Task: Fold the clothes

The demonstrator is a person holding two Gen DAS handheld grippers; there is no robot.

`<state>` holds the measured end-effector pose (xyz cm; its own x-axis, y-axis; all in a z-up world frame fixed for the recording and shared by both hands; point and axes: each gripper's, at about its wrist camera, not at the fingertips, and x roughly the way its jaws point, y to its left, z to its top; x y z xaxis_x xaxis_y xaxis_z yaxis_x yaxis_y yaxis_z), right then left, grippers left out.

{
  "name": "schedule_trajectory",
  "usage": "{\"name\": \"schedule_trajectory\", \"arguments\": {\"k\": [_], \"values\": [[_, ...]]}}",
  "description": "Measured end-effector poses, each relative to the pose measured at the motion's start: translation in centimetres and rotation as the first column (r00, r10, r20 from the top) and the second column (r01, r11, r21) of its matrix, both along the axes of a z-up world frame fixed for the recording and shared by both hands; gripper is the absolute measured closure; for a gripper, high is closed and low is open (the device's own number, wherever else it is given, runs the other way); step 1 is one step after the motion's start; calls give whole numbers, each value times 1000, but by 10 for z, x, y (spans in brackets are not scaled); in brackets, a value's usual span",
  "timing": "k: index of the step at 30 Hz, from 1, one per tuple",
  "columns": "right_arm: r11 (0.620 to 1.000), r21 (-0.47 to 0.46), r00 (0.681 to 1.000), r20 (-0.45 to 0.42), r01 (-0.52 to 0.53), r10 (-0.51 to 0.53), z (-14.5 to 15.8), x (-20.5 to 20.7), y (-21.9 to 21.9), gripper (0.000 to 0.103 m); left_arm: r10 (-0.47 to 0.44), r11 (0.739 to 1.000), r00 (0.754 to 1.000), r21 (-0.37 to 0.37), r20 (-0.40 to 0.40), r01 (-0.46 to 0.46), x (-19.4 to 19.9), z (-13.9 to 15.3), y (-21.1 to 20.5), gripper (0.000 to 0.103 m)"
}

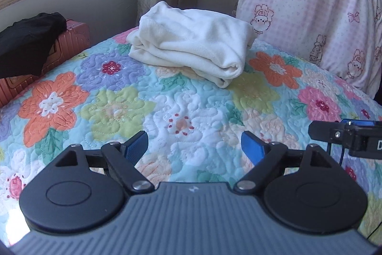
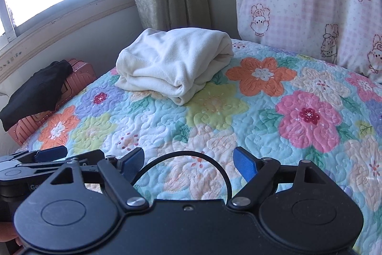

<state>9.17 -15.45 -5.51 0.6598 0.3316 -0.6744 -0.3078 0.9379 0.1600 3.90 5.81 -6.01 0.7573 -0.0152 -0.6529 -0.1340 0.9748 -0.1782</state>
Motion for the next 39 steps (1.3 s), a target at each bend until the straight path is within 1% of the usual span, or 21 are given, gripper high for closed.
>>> {"name": "schedule_trajectory", "arguments": {"k": [1, 3, 5, 9, 11, 13, 15, 17, 21, 23, 26, 31, 36, 39], "values": [[1000, 1, 1000, -1, -1, 1, -1, -2, 0, 18, -6, 1000, 1000, -1, -2, 6, -3, 0, -2, 17], [1000, 2, 1000, -4, -2, 2, -2, -5, -1, 18, -14, 999, 1000, 33, 0, 14, -9, 0, -7, 15], [1000, 3, 1000, -8, -9, 9, -1, -9, -1, 17, -9, 997, 1000, 76, -8, 9, -14, 2, -12, 7], [999, -10, 999, -2, -38, 38, 3, -21, 0, 13, 4, 990, 1000, 138, -13, -2, -28, 11, -24, 5], [999, -26, 999, 12, -39, 39, 8, -29, -1, 12, -5, 989, 1000, 150, -1, 5, -34, 15, -30, 1], [998, -44, 999, 12, -40, 40, 11, -36, -3, 11, -1, 988, 1000, 153, -6, 2, -36, 20, -34, 0], [998, -55, 999, 12, -35, 35, 14, -44, -7, 11, -16, 990, 1000, 143, -15, 18, -37, 23, -37, 0], [998, -57, 999, 12, -29, 30, 17, -51, -12, 11, -30, 991, 1000, 133, -7, 31, -39, 26, -40, 0], [998, -68, 1000, 16, -11, 13, 20, -66, -20, 10, -49, 987, 999, 152, -5, 49, -40, 29, -49, 0], [998, -63, 1000, 13, 5, -4, 20, -70, -24, 8, -52, 988, 999, 148, 1, 52, -41, 29, -52, 0], [999, -34, 1000, 0, 15, -15, 18, -72, -28, 8, -58, 986, 998, 155, 6, 56, -41, 29, -57, 0], [999, -35, 1000, 6, 22, -22, 13, -73, -30, 7, -57, 983, 998, 176, 15, 54, -42, 28, -62, 0], [998, -28, 998, -1, 60, -60, 10, -73, -37, 7, -44, 980, 999, 196, 20, 39, -41, 28, -63, 0], [996, -15, 996, -3, 90, -90, 8, -73, -43, 7, -43, 980, 999, 196, 9, 41, -39, 25, -62, 0]]}}
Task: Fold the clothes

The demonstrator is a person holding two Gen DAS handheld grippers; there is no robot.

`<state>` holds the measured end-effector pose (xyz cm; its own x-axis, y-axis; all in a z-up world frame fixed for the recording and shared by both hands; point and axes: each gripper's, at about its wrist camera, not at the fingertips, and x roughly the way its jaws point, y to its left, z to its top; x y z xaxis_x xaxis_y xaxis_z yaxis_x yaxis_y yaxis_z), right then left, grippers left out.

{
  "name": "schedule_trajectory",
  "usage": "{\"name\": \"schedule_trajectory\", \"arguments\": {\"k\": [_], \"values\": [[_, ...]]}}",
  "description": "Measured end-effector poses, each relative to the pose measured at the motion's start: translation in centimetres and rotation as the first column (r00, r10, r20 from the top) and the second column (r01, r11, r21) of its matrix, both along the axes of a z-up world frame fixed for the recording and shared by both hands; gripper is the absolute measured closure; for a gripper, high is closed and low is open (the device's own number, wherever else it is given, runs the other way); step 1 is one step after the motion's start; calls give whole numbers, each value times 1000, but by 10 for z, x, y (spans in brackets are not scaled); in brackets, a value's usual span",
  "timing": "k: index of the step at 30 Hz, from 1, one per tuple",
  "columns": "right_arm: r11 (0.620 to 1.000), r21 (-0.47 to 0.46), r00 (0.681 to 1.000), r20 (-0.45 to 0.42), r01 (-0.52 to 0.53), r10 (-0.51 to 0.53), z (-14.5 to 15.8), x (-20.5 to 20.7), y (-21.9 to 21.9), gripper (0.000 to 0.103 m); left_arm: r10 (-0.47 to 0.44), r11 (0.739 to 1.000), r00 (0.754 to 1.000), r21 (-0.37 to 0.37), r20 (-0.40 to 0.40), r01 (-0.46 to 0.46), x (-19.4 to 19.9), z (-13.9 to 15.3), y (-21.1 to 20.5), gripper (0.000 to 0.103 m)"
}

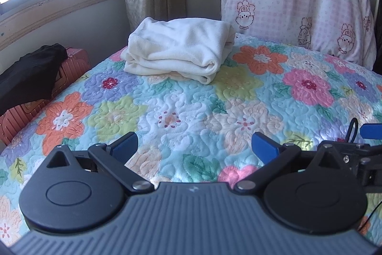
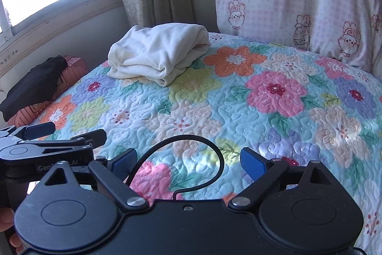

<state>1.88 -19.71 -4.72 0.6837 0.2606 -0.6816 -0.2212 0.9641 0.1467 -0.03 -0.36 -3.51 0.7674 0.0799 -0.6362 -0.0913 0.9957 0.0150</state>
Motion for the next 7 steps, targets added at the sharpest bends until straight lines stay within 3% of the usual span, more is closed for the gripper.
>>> {"name": "schedule_trajectory", "arguments": {"k": [7], "values": [[999, 8, 999, 20, 36, -36, 0, 1, -14, 7, -7, 1000, 999, 11, -43, 7, 5, -10, -6, 0]]}}
